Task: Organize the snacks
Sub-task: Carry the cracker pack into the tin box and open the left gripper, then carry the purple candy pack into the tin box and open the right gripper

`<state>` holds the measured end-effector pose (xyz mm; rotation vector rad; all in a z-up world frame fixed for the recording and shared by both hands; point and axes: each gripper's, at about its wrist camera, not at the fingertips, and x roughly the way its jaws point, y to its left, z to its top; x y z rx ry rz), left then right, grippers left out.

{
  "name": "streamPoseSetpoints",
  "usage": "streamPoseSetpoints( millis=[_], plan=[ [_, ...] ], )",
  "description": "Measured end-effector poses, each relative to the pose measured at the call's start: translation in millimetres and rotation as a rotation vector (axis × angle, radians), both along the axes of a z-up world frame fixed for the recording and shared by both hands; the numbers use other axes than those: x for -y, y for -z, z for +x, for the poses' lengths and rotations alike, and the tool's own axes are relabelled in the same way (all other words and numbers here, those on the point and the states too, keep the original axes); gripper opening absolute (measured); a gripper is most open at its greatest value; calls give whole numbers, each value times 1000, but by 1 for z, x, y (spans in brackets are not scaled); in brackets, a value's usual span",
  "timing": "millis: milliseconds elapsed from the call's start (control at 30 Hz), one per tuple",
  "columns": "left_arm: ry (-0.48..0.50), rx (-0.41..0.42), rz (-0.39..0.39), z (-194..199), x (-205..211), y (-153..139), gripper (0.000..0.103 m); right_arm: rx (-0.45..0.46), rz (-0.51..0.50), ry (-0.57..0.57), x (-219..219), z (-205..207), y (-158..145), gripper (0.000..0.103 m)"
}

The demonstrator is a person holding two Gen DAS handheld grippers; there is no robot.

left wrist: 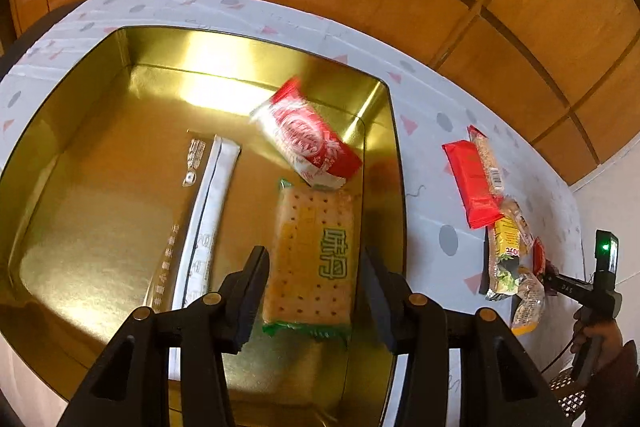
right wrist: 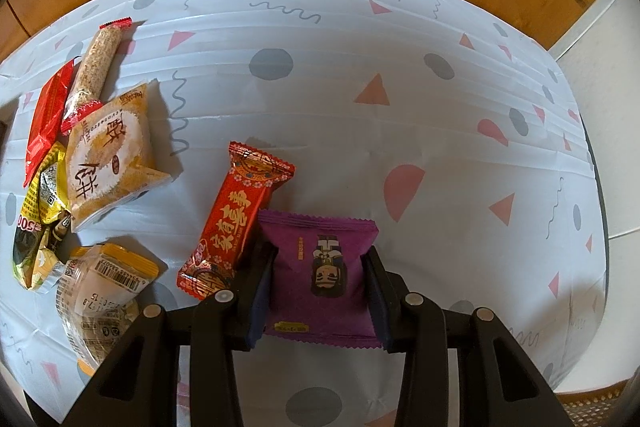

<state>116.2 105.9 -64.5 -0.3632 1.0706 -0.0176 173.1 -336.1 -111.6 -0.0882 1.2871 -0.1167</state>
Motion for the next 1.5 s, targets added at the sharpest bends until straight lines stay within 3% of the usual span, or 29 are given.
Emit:
streamPoseSetpoints(
  millis=[167, 267, 800, 1100, 1300, 1500],
  plan=[
    [-40, 27, 46, -14, -2, -4, 48, 1, -1, 0, 0, 0, 0, 42],
    [-63, 55, 125, -26, 2, -12, 48, 1, -2, -1, 0, 1, 0, 42],
    [-47, 165, 200, -66, 12, -37, 48, 29, -34, -15, -5, -2, -7, 38],
    [-73, 160, 194, -73, -1, -33, 48, 221, 40, 36, -9, -21, -60, 38],
    [-103, 171, 185, -78, -9, -32, 48, 294, 199, -129, -78, -29, -100, 38],
    [-141, 192, 204, -86, -21, -35, 48, 248, 408, -396, -199, -32, -113, 38]
  ],
)
